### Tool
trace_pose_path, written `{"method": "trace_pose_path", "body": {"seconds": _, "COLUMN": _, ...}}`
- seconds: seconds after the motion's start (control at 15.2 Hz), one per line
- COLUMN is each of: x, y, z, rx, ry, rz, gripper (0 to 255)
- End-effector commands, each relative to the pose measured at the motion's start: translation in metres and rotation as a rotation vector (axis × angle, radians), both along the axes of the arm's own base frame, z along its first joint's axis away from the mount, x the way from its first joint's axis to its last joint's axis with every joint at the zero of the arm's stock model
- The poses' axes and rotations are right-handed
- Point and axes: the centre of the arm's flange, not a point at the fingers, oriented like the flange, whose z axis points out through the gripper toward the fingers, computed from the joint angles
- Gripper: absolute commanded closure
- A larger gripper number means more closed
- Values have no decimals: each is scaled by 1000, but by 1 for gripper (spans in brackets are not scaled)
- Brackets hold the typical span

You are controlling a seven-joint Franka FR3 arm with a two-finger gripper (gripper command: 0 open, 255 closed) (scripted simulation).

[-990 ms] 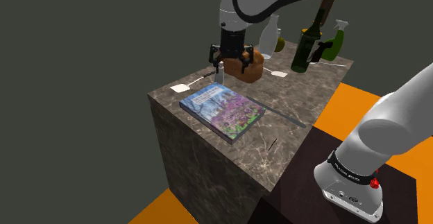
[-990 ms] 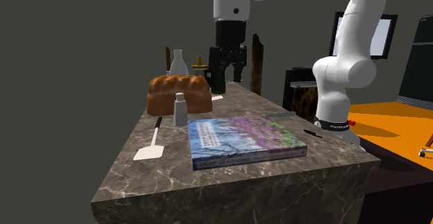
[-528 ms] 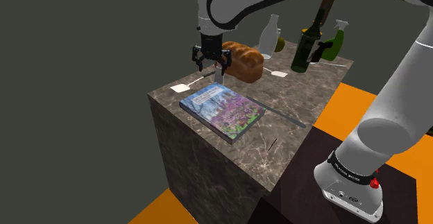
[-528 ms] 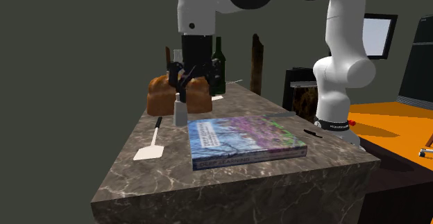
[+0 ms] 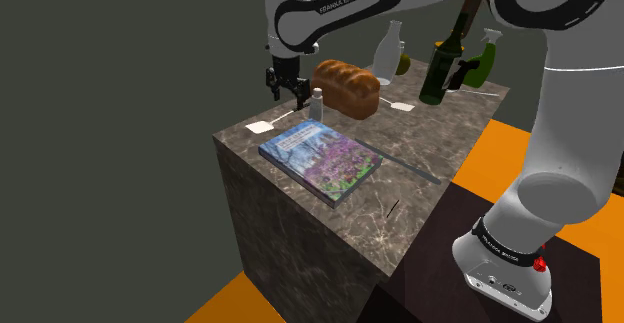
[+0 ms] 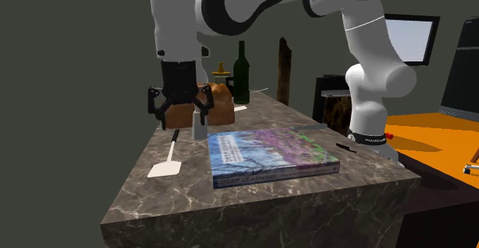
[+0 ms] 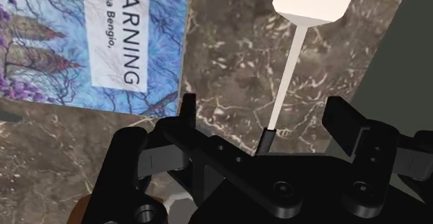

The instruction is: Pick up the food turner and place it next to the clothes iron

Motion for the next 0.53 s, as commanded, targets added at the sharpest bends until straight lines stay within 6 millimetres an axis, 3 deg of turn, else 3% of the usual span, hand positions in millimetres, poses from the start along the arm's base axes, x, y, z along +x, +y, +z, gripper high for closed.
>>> {"method": "trace_pose_path", "body": {"seconds": 0.0, "x": 24, "y": -13, "z": -9, "rx": -1, "ry": -6, "rz": -86, "gripper": 0}}
{"method": "trace_pose_path", "body": {"seconds": 0.13, "x": 37, "y": -20, "z": -15, "rx": -1, "ry": -9, "rz": -137, "gripper": 0}}
{"method": "trace_pose_path", "body": {"seconds": 0.46, "x": 37, "y": -22, "z": -41, "rx": -1, "ry": -9, "rz": -137, "gripper": 0}}
